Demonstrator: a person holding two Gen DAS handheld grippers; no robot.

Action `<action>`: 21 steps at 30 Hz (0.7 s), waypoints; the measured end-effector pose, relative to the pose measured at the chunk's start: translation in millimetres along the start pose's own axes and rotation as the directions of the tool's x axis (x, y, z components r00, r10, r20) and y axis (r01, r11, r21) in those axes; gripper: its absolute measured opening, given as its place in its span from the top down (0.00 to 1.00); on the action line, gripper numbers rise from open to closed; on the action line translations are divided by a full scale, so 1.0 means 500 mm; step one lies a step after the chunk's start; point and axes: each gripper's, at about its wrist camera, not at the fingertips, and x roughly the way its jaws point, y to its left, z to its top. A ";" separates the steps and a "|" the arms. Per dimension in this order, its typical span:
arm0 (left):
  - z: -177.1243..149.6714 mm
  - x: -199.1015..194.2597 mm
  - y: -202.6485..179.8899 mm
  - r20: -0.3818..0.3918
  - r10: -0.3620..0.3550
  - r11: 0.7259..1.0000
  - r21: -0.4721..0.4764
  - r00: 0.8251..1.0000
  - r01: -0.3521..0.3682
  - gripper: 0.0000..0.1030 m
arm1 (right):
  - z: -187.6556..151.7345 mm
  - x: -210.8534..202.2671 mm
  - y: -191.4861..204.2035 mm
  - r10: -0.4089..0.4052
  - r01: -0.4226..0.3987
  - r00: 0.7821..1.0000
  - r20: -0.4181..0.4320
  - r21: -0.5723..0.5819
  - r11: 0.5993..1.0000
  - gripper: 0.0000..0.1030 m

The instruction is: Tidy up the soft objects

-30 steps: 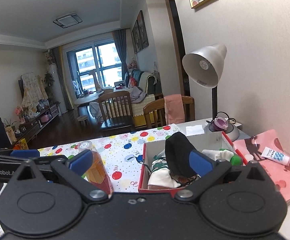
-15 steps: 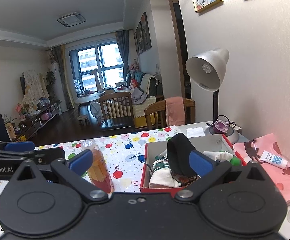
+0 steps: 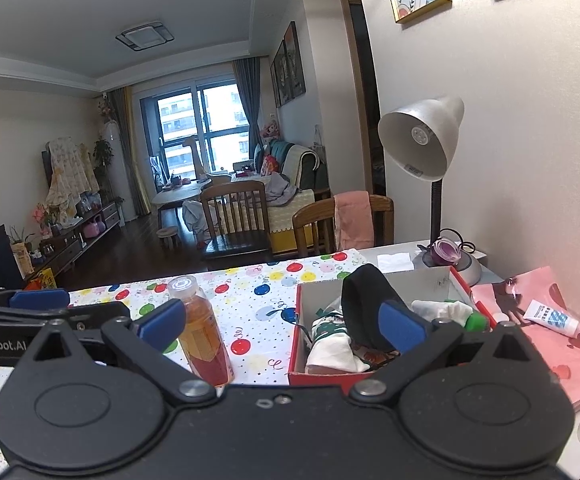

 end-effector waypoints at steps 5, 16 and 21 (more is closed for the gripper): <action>-0.003 -0.002 0.005 -0.004 0.011 1.000 0.003 1.000 -0.011 0.00 | -0.001 0.005 0.003 0.003 -0.003 1.000 -0.007 0.003 1.000 0.00; -0.006 -0.008 0.020 -0.010 0.016 1.000 -0.005 1.000 -0.016 0.00 | -0.005 0.011 0.019 0.007 -0.006 1.000 -0.016 0.004 1.000 0.00; -0.006 -0.010 0.025 -0.015 0.014 1.000 -0.009 1.000 -0.014 0.00 | -0.005 0.015 0.024 0.005 -0.005 1.000 -0.020 0.001 1.000 0.00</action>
